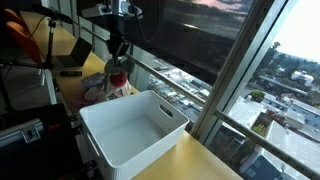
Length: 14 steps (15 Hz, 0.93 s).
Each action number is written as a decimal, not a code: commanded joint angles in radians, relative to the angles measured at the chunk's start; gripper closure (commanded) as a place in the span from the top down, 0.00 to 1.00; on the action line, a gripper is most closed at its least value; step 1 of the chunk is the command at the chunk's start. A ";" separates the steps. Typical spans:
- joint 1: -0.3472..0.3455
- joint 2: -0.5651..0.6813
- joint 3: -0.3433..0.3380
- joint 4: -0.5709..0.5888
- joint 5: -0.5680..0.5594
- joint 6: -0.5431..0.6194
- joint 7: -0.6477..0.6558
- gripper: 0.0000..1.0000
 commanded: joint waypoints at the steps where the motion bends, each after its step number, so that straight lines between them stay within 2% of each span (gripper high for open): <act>1: 0.011 0.044 0.025 0.019 -0.033 -0.018 0.027 0.01; 12: 0.051 0.206 0.027 0.113 -0.046 -0.037 0.024 0.01; 13: 0.053 0.215 0.025 0.120 -0.048 -0.040 0.024 0.29; 14: 0.054 0.222 0.024 0.126 -0.048 -0.043 0.025 0.30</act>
